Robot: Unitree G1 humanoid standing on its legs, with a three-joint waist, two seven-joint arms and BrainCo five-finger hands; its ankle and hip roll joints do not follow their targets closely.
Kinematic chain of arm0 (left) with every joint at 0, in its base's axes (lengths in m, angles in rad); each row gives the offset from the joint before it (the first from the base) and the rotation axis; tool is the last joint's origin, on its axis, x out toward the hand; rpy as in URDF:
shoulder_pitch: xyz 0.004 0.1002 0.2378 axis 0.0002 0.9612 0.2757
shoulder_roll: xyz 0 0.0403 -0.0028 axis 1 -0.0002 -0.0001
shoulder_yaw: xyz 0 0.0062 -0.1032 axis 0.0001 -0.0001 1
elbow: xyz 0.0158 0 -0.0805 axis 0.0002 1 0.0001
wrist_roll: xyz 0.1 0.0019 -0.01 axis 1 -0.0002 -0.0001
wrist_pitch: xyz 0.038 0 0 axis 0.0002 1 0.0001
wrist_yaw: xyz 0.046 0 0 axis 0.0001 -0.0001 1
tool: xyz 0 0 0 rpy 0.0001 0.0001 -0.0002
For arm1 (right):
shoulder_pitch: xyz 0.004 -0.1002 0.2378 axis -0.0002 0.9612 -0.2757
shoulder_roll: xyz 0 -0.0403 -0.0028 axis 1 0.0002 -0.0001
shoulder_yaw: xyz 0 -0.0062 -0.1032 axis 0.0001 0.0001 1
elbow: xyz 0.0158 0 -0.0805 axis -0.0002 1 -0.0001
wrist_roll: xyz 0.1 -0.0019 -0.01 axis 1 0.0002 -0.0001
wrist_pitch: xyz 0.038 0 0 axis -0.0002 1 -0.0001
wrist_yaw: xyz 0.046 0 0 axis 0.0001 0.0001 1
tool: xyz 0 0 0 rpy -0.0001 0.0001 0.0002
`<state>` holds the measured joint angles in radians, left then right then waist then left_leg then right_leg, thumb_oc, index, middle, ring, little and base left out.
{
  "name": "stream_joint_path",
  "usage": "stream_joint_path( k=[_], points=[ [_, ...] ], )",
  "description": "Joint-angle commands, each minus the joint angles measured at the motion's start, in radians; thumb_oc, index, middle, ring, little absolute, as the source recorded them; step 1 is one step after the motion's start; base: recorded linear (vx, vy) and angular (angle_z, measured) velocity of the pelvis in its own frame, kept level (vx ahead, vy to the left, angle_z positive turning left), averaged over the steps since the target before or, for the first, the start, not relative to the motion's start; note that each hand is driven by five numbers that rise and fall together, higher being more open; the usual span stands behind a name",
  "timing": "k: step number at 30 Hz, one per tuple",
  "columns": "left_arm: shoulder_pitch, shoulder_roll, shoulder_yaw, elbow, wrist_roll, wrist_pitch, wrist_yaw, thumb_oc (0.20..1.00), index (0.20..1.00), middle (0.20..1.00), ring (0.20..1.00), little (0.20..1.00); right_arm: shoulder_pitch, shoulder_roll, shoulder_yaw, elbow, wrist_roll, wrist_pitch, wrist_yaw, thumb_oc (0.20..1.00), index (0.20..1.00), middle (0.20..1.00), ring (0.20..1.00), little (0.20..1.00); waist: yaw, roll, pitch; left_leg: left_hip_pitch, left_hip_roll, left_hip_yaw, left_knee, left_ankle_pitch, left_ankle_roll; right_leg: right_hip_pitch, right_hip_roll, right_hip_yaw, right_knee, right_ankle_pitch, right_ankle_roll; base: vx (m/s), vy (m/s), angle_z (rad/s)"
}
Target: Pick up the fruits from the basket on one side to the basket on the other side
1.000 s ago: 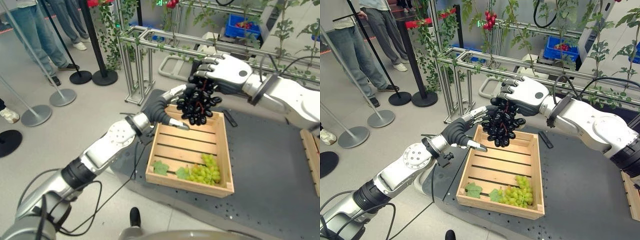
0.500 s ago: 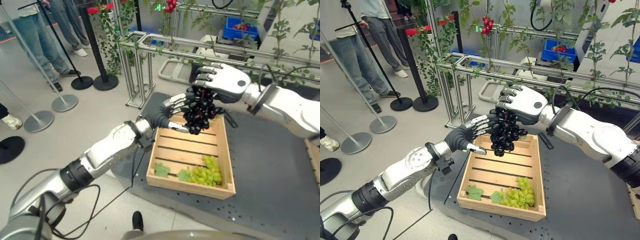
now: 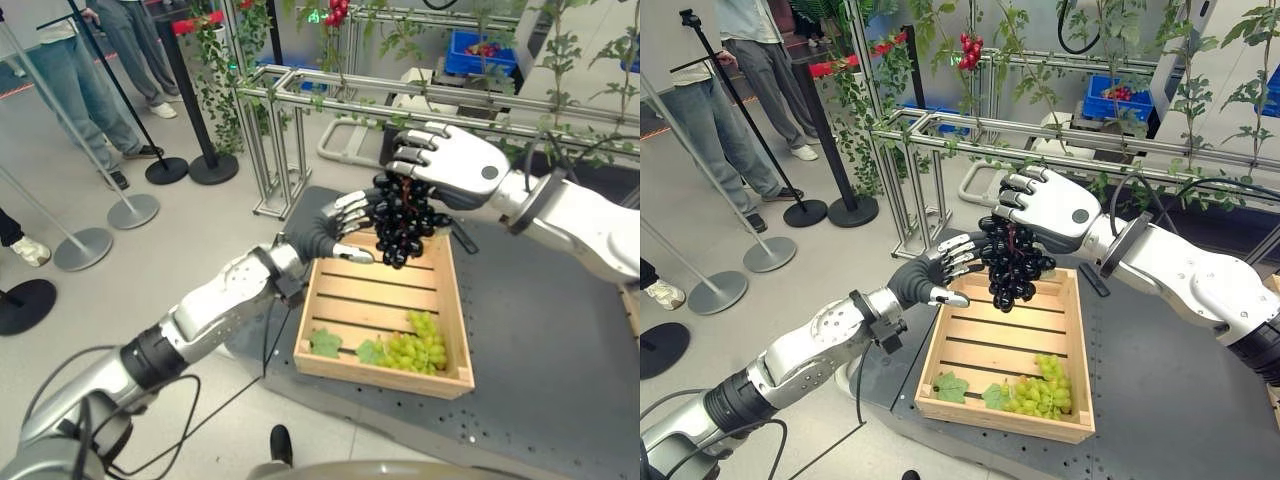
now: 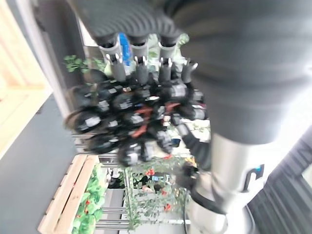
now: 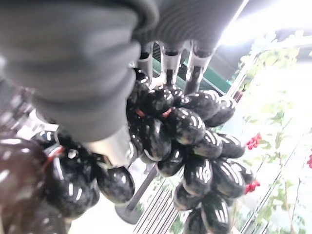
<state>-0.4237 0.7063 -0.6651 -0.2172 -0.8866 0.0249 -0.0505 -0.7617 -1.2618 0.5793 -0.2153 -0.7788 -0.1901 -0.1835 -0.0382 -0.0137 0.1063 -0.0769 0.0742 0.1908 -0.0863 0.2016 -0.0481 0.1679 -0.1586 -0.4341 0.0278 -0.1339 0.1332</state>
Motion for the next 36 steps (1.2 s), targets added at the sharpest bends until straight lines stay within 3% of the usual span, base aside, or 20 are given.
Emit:
stream_joint_path(
  k=[1,12,18,23,27,36],
  points=[
    [-0.008,0.024,0.061,0.007,-0.022,-0.018,-0.006,1.000,1.000,1.000,1.000,1.000,-0.071,-0.046,-0.089,-0.069,-0.036,0.067,-0.063,0.200,0.200,0.200,0.200,0.200,0.024,-0.045,0.001,0.122,0.041,0.009,0.057,-0.186,-0.043,-0.069,-0.030,-0.034,-0.062,0.132,0.039,0.01,-0.047,0.02],
    [0.036,0.098,0.112,0.007,0.003,-0.021,-0.013,1.000,1.000,1.000,1.000,1.000,-0.109,-0.089,-0.039,-0.049,-0.035,0.064,-0.041,0.200,0.200,0.200,0.200,0.200,0.042,-0.054,-0.002,0.120,0.045,-0.001,0.070,-0.194,-0.047,-0.054,-0.026,-0.053,-0.062,0.127,0.036,0.01,-0.003,0.02],
    [0.008,0.131,0.087,-0.008,0.008,-0.022,-0.018,1.000,1.000,1.000,1.000,1.000,-0.167,-0.099,0.021,-0.054,-0.030,0.055,-0.031,0.200,0.200,0.200,0.200,0.200,0.042,-0.057,-0.001,0.118,0.046,-0.001,0.072,-0.194,-0.048,-0.054,-0.024,-0.049,-0.061,0.124,0.035,0.00,0.000,0.00],
    [-0.098,0.137,-0.030,-0.029,-0.058,-0.013,-0.035,1.000,1.000,1.000,1.000,1.000,-0.316,-0.094,0.163,-0.095,-0.007,0.030,-0.024,0.200,0.200,0.200,0.200,0.200,0.038,-0.061,0.001,0.114,0.049,-0.003,0.077,-0.194,-0.049,-0.059,-0.022,-0.048,-0.058,0.121,0.034,0.00,0.000,0.00],
    [-0.229,0.127,-0.182,-0.046,-0.131,0.004,-0.074,1.000,1.000,1.000,1.000,1.000,-0.477,-0.066,0.316,-0.116,0.024,0.007,-0.032,0.200,0.200,0.200,0.200,0.200,0.029,-0.057,0.003,0.114,0.047,0.000,0.076,-0.194,-0.048,-0.062,-0.022,-0.040,-0.057,0.122,0.035,0.00,0.000,0.00],
    [-0.326,0.125,-0.288,-0.069,-0.203,0.019,-0.108,1.000,1.000,1.000,1.000,1.000,-0.579,-0.033,0.432,-0.162,0.058,-0.022,-0.034,0.200,0.200,0.200,0.200,0.200,0.014,-0.045,0.003,0.116,0.049,0.005,0.067,-0.189,-0.050,-0.068,-0.019,-0.031,-0.060,0.122,0.035,0.00,0.000,0.00]
  ],
)
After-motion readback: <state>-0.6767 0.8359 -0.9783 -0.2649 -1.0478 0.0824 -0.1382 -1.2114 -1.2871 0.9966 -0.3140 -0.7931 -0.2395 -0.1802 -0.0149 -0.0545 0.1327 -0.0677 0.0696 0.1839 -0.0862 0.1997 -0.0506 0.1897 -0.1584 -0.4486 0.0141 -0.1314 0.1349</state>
